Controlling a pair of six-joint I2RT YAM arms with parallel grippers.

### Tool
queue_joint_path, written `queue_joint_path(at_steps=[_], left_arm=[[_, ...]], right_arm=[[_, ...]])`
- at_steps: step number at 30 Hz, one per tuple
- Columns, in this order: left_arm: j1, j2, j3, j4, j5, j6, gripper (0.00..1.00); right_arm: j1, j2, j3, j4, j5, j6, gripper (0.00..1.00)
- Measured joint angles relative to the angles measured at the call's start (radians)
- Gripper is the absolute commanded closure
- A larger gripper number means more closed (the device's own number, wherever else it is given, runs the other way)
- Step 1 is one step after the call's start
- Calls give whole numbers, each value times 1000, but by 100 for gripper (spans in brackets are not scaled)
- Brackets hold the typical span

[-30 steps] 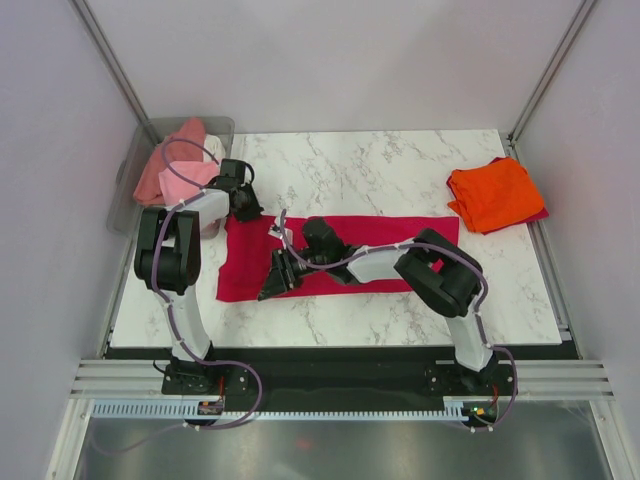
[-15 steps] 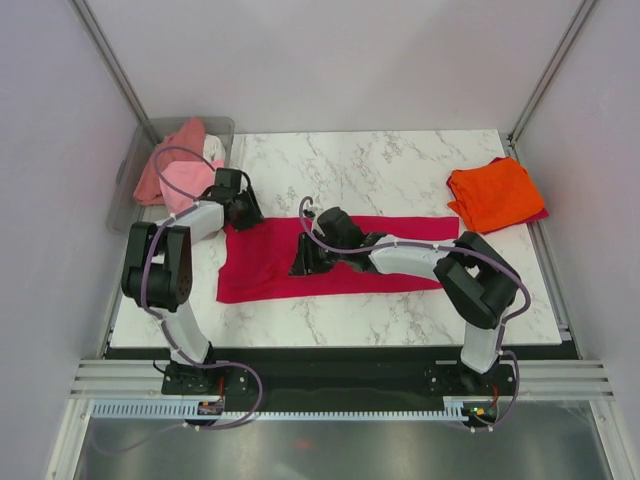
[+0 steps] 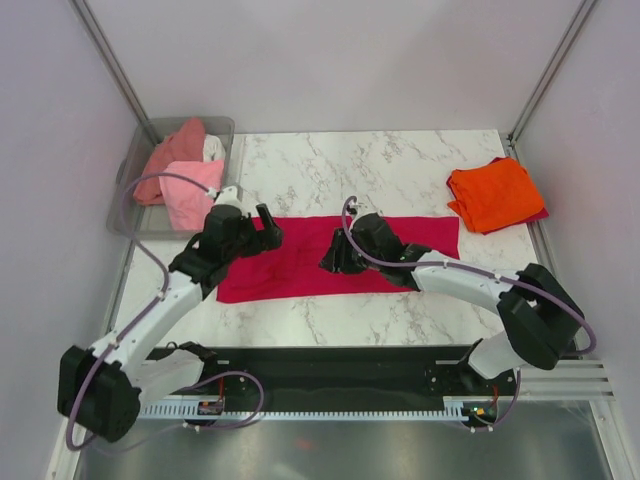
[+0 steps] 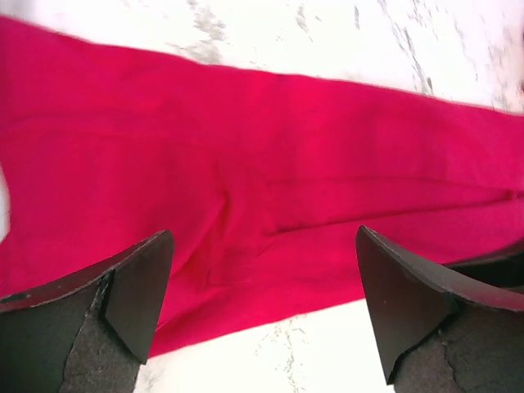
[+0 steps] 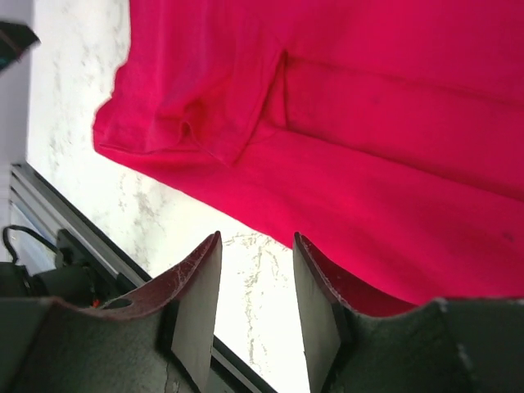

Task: Fold and stack the t-shirts
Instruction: Fold the tshirt

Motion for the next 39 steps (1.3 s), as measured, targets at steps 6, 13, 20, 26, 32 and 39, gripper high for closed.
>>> queue_joint_path(at_steps=[6, 13, 20, 26, 32, 39], left_arm=[[14, -248, -202, -27, -94, -67, 4], [17, -319, -288, -53, -117, -125, 7], [71, -230, -290, -36, -90, -165, 22], [129, -72, -290, -13, -31, -185, 26], [151, -36, -296, 23, -20, -214, 30], [217, -14, -345, 55, 26, -251, 39]], right_arm=[[8, -60, -51, 11, 63, 96, 56], [68, 23, -29, 8, 134, 224, 53], [113, 206, 116, 5, 140, 290, 58], [136, 293, 167, 27, 138, 335, 60], [138, 356, 207, 35, 134, 365, 61], [138, 414, 247, 53, 134, 389, 62]])
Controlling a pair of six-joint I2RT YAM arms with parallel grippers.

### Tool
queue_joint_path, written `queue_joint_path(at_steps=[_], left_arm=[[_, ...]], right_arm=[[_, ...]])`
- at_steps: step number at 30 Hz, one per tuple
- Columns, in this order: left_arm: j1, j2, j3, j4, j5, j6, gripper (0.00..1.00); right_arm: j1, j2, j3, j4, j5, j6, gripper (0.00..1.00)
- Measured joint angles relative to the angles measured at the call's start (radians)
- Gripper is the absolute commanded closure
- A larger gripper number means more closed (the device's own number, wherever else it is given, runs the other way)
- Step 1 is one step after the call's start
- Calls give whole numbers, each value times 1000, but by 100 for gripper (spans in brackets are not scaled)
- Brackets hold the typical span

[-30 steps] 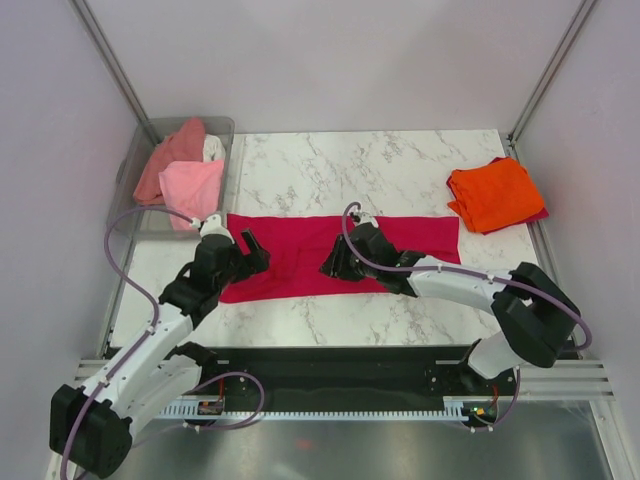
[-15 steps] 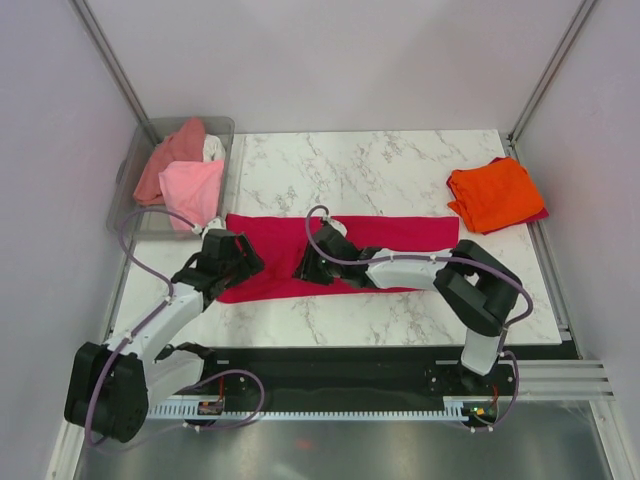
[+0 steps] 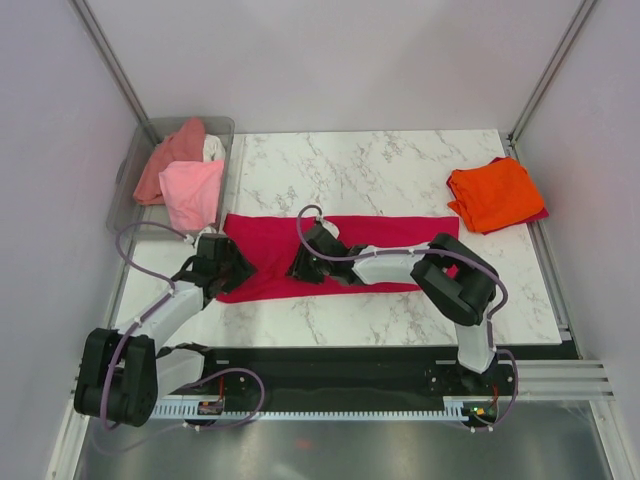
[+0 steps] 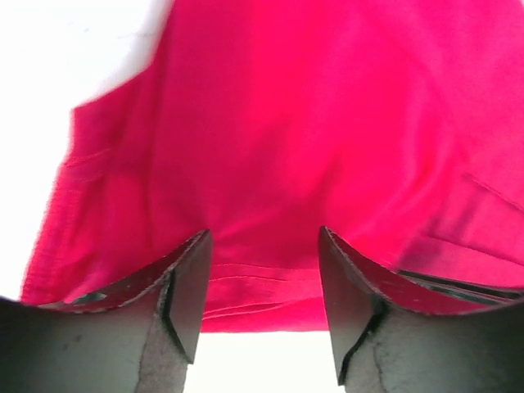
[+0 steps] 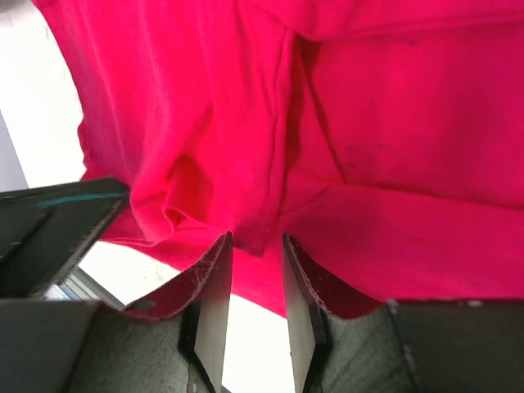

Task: Fold and stack the t-shirts
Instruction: Fold the tshirt

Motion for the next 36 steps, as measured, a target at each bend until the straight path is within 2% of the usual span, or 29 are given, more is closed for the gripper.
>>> queue_joint_path(at_steps=[2, 7, 8, 11, 14, 19, 21, 25, 36], left_arm=[[21, 20, -12, 4, 13, -8, 42], [36, 55, -15, 44, 37, -22, 44], [38, 61, -15, 53, 43, -23, 44], [43, 72, -14, 72, 52, -26, 46], [43, 76, -14, 78, 52, -26, 46], [43, 75, -14, 77, 50, -26, 46], [43, 74, -14, 76, 49, -26, 47], [43, 71, -14, 73, 41, -26, 47], [43, 44, -18, 48, 23, -25, 47]], right_arm=[[0, 16, 14, 4, 0, 5, 63], [0, 37, 27, 10, 4, 14, 80], [0, 38, 27, 11, 5, 16, 87], [0, 40, 27, 11, 9, 18, 95], [-6, 39, 35, -15, 9, 1, 98], [-38, 3, 39, -104, -16, -62, 91], [-58, -20, 40, -146, -30, -92, 77], [-89, -62, 32, -206, -48, -145, 64], [-140, -224, -58, -266, -79, -266, 65]])
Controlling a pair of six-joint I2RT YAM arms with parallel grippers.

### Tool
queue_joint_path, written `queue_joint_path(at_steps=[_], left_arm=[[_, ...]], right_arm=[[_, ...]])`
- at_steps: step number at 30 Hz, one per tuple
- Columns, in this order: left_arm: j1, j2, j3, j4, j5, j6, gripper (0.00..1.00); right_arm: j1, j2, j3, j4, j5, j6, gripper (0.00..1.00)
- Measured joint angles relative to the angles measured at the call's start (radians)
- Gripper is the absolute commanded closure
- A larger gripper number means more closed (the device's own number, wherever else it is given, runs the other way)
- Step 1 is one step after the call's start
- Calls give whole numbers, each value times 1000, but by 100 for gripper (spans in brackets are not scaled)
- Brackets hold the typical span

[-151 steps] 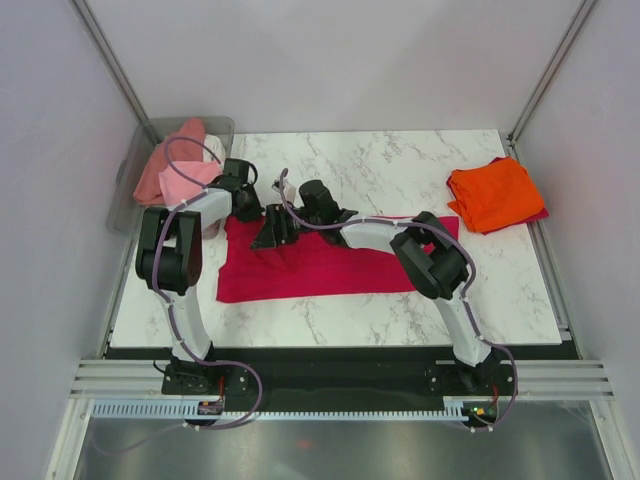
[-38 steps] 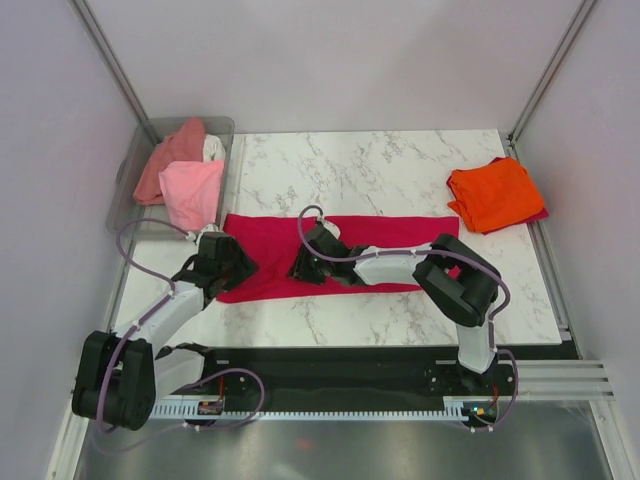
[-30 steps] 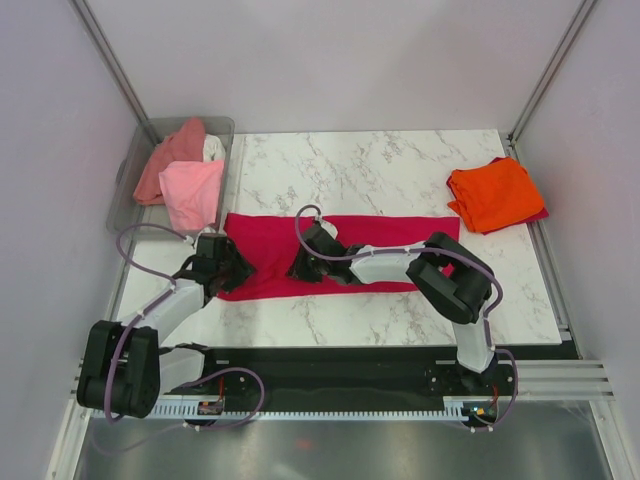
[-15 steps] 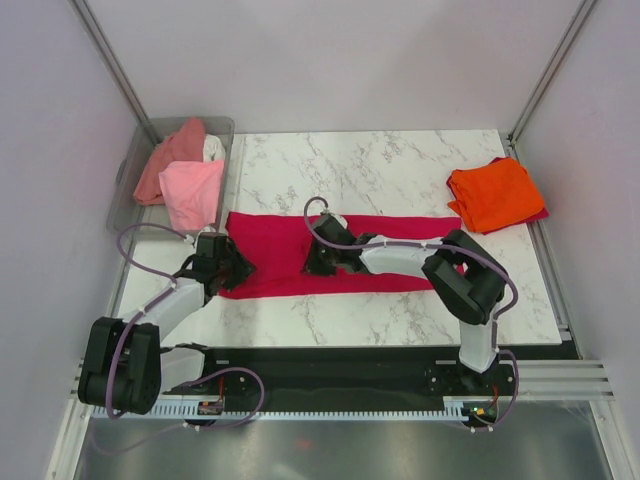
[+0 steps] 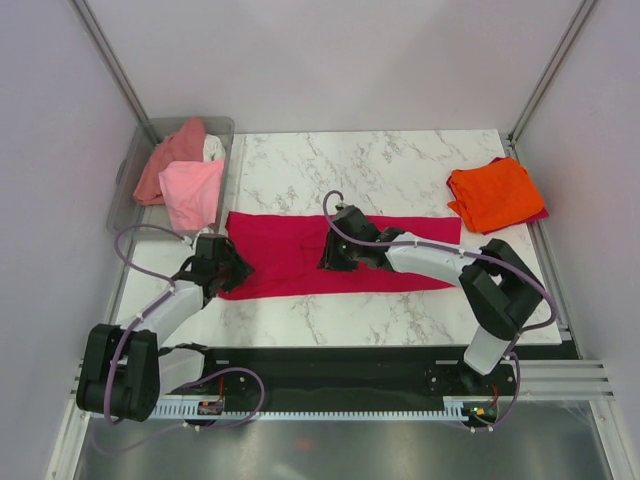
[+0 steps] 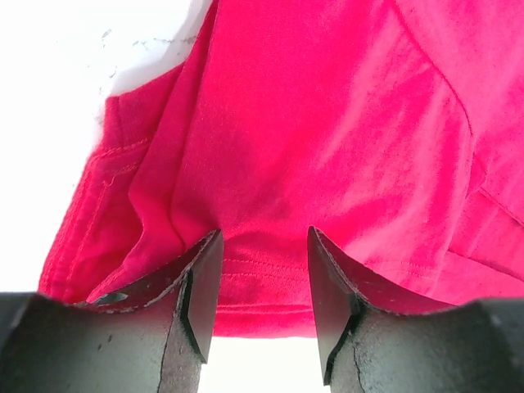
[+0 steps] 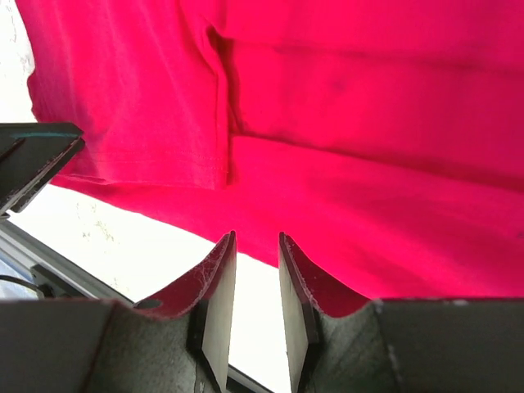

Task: Fold and stack the t-shirts
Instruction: Fold the tshirt

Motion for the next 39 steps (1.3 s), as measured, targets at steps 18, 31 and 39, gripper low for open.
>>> queue_joint_path(at_steps=[18, 31, 39], left_arm=[[-20, -267, -6, -53, 8, 35, 24], [-23, -438, -85, -42, 92, 123, 2], [-23, -571, -117, -10, 143, 183, 1]], right_arm=[[-225, 166, 414, -123, -214, -495, 56], [-289, 566, 841, -149, -374, -536, 30], [-291, 777, 1027, -161, -511, -525, 34]])
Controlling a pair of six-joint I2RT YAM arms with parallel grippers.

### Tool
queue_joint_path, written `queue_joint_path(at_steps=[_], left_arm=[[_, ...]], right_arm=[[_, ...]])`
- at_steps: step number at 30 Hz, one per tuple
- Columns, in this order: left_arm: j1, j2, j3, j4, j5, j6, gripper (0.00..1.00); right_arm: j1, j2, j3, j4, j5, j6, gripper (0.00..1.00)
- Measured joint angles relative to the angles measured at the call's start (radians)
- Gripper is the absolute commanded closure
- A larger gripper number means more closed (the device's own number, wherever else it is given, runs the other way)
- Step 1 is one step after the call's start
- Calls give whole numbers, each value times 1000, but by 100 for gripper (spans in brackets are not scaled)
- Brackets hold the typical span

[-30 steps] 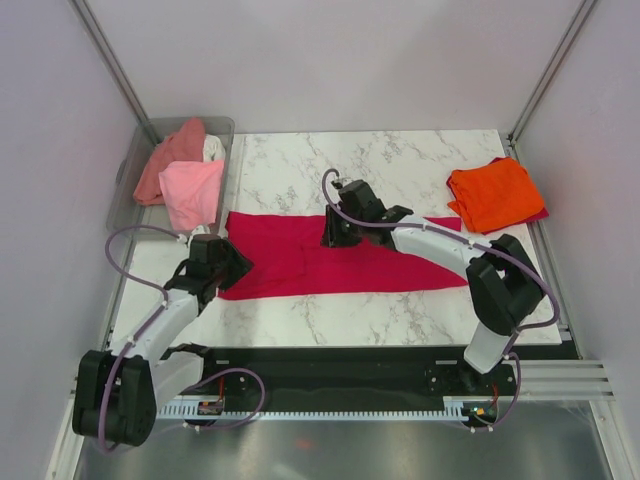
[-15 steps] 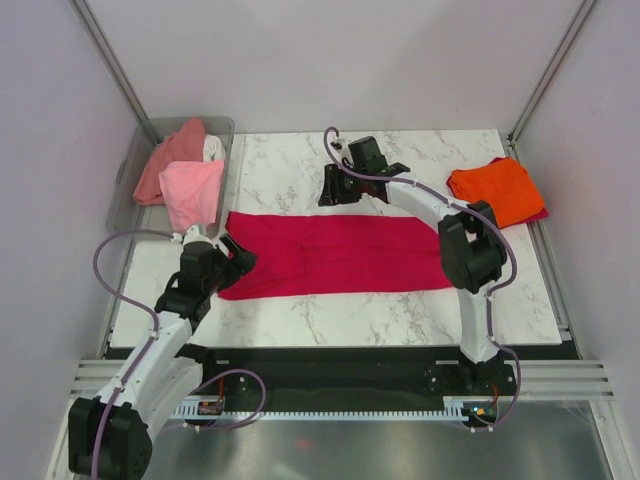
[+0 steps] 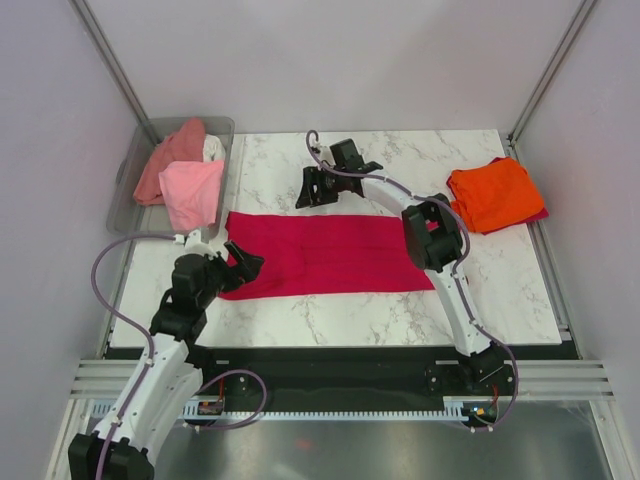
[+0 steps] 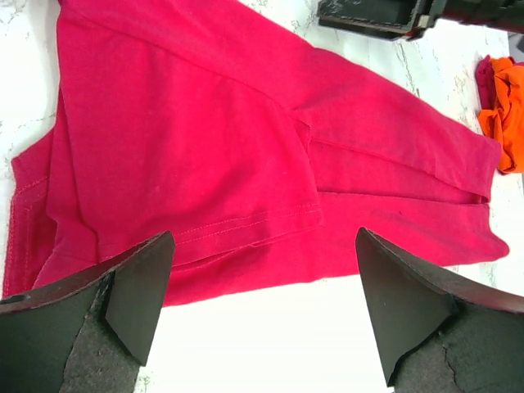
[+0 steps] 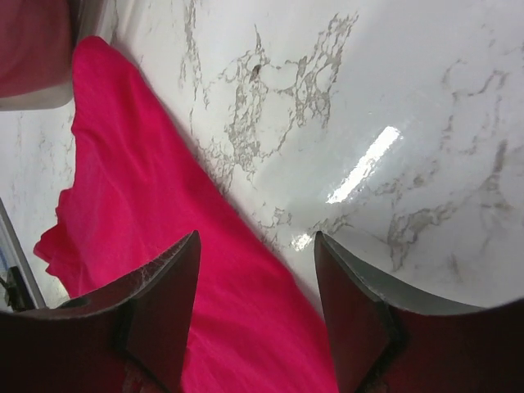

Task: Fold and stack the t-shirts
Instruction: Fold the tshirt

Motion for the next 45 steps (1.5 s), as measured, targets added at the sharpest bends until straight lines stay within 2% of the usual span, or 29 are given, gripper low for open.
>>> queue_joint_path(at_steps=[4, 8, 15, 18, 19, 21, 22, 24, 27, 30, 37, 38, 39, 40, 42, 45], left_arm=[[0, -39, -26, 0, 0, 16, 1], [0, -57, -37, -1, 0, 30, 1], [0, -72, -38, -2, 0, 35, 1], [0, -79, -38, -2, 0, 38, 1], [0, -80, -39, -2, 0, 38, 1], [0, -85, -39, -2, 0, 38, 1], [0, -87, -39, -2, 0, 39, 1], [0, -87, -39, -2, 0, 39, 1], [0, -87, -39, -2, -1, 42, 1], [0, -87, -39, -2, -2, 45, 0], [0, -71, -44, 3, -6, 45, 0], [0, -65, -48, 5, -6, 46, 0], [0, -60, -51, 7, -6, 46, 0], [0, -51, -55, 7, -7, 46, 0], [0, -32, -58, 11, -8, 47, 0], [0, -9, -60, 18, -9, 49, 0]], right_arm=[[0, 47, 30, -1, -79, 6, 34], [2, 74, 69, -3, -142, 7, 41], [27, 116, 115, -45, -219, -13, 41], [42, 117, 129, -80, -215, -37, 57], [47, 121, 134, -94, -214, -45, 69], [53, 133, 153, -115, -210, -56, 81], [57, 144, 164, -126, -199, -58, 91], [56, 163, 189, -142, -185, -52, 100], [42, 185, 238, -135, -154, -17, 100], [0, 185, 238, -56, -105, 77, 100], [-205, 190, 204, 204, 149, 372, 100], [-229, 191, 204, 230, 182, 395, 96], [-259, 193, 207, 254, 222, 418, 87], [-287, 197, 213, 275, 260, 440, 61], [-332, 200, 221, 305, 319, 468, 36], [-365, 195, 210, 345, 358, 475, 32]])
